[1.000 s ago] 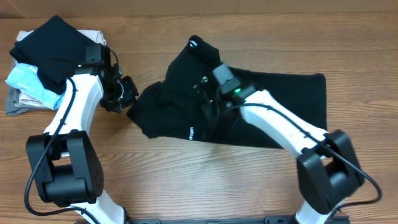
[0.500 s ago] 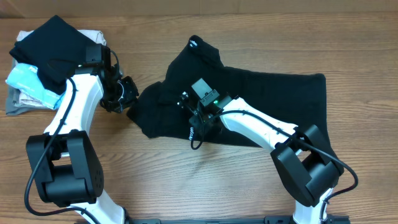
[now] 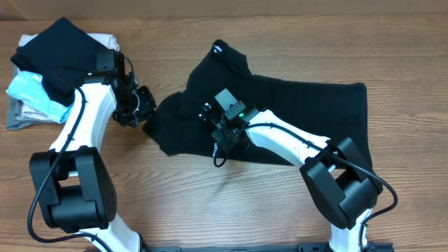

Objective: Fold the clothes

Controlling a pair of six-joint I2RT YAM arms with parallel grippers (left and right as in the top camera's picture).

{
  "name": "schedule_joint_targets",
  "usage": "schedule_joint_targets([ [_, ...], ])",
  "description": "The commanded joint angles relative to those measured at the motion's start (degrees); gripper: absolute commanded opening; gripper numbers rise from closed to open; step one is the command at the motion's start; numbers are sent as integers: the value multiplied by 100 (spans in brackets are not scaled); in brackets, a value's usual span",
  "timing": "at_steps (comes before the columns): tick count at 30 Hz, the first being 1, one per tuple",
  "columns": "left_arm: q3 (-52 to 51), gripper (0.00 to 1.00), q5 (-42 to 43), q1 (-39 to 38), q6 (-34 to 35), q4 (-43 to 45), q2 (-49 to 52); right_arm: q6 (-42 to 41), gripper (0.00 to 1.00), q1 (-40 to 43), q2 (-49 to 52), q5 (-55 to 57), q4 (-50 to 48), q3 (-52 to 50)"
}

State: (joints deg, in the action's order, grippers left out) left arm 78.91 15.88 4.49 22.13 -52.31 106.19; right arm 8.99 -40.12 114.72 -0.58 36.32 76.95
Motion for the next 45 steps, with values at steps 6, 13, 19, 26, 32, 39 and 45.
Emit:
schedule_joint_targets([
  [6,122,11,63,-63,-315,-94,-68,-850,4,35,-140,52,275,402],
  [13,122,16,50,-76,-415,-105,-68,-439,22,35,-393,0,953,697],
  [19,122,18,48,-76,-413,-31,-68,-2800,34,35,-391,-297,1056,669],
  [26,122,19,50,-76,-413,-33,-68,-5930,29,33,-350,-295,662,179],
  [32,122,20,70,-76,-413,-42,-68,-6662,33,33,-343,-297,184,-90],
  [39,122,20,70,-76,-413,-39,-68,-7138,35,33,-337,-184,-37,-103],
  [45,122,20,70,-76,-413,-42,-68,-7573,35,33,-337,-184,-476,-321],
])
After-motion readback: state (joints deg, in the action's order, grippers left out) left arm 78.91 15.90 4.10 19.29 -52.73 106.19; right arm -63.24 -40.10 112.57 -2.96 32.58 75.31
